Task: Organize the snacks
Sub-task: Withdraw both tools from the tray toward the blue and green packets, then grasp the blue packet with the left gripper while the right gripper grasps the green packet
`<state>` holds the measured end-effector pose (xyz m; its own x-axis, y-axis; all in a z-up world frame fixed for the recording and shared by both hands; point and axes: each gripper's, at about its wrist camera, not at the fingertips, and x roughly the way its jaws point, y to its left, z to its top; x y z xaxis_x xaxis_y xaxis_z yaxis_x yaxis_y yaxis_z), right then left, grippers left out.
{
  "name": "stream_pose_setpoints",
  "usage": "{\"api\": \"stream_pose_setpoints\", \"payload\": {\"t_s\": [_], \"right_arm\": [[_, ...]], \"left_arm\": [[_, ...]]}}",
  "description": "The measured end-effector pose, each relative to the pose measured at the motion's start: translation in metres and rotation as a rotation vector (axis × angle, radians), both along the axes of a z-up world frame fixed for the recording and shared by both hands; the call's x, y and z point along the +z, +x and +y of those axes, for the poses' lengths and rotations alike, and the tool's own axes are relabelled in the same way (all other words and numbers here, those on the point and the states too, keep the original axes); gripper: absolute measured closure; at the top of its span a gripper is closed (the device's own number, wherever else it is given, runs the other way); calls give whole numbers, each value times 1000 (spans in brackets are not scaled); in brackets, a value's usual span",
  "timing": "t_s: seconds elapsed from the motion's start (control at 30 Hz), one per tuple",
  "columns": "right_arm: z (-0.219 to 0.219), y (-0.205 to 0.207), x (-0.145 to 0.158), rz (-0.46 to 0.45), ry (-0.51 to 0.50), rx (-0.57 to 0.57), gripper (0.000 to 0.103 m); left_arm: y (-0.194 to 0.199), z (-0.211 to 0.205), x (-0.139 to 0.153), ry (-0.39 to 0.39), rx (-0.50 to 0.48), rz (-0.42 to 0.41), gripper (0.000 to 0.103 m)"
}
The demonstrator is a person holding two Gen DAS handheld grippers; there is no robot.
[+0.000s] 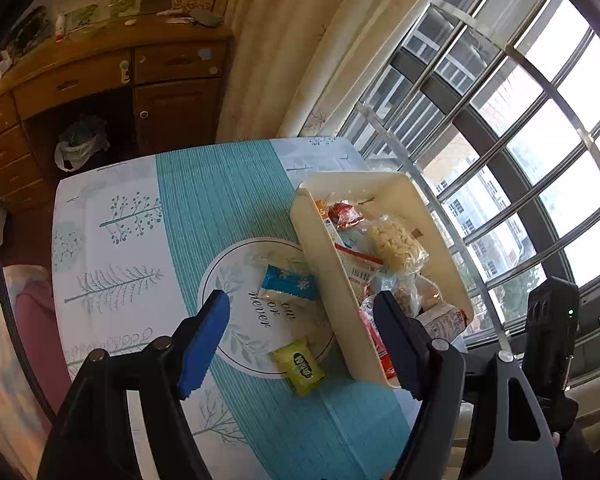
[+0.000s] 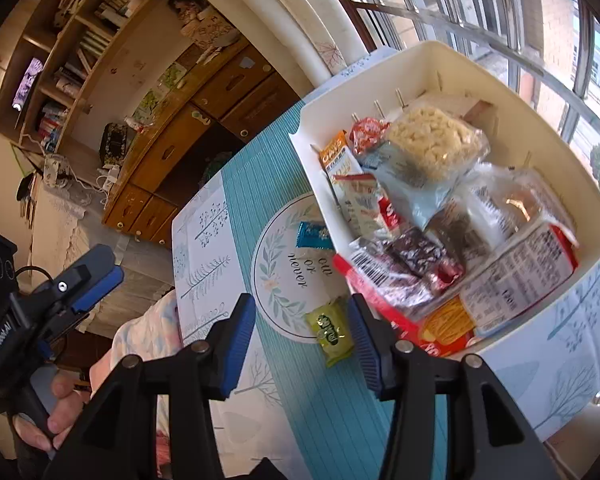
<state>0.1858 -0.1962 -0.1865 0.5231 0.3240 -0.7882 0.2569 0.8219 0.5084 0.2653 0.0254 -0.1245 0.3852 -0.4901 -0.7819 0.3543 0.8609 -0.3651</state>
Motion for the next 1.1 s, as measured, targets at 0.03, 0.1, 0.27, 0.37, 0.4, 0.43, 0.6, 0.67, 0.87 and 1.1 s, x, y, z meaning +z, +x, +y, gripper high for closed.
{"api": "stream_pose_setpoints", "payload": {"t_s": [0.03, 0.1, 0.27, 0.37, 0.4, 0.43, 0.6, 0.67, 0.87, 1.1], "right_arm": [[3, 0, -1, 5, 3, -4, 50], [10, 0, -6, 12, 6, -13, 47], [30, 1, -18, 39, -29, 5, 47], [41, 0, -28, 38, -51, 36, 47], [44, -1, -30, 38, -65, 45, 47], [48, -2, -33, 37, -87, 58, 47], [69, -8, -49, 25, -244, 134, 47], [75, -9, -56, 20, -304, 164, 47], [88, -11, -82, -1, -426, 213, 47], [109, -10, -103, -44, -550, 288, 47]], "left_arm": [[4, -1, -5, 16, -20, 5, 29], [12, -5, -15, 45, -59, 19, 29], [29, -21, -40, 107, -187, 33, 29], [39, -35, -56, 164, -278, 11, 29], [42, -39, -62, 180, -304, 1, 29], [44, -42, -68, 191, -326, -3, 29], [57, -64, -102, 239, -461, -27, 29], [58, -72, -112, 249, -509, -55, 29], [63, -94, -143, 282, -637, -127, 29], [70, -119, -170, 294, -723, -137, 29]]}}
